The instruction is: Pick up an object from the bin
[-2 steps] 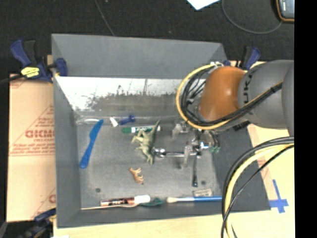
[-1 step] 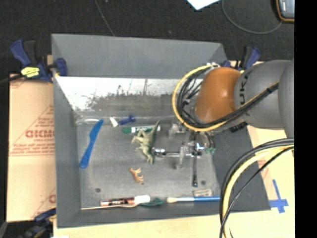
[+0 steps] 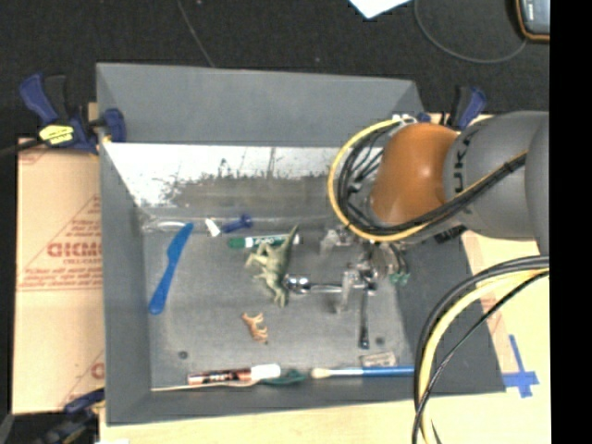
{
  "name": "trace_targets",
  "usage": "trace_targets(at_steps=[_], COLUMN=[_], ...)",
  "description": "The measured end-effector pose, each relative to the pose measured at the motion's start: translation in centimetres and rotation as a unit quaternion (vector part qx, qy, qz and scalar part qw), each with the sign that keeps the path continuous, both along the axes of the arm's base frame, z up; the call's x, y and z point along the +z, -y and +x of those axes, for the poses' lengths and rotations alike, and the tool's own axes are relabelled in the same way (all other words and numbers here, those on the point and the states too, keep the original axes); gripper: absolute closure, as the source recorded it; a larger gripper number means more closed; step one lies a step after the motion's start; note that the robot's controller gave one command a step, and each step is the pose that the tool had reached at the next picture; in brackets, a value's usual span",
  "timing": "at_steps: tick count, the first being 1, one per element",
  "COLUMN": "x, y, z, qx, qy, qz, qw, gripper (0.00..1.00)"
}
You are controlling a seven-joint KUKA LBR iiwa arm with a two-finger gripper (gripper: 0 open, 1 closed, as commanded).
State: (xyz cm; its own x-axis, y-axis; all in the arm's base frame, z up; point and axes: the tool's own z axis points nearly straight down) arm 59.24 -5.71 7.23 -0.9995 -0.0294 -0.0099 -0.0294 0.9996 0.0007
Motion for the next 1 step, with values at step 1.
trace_targets(at_steps=[1], x=[-0.01], y=[-0.71], z=[-0.11], qx=[-0.005], qy=[0.0025], qz=[0.002], qw=[1.0], gripper=[0.0])
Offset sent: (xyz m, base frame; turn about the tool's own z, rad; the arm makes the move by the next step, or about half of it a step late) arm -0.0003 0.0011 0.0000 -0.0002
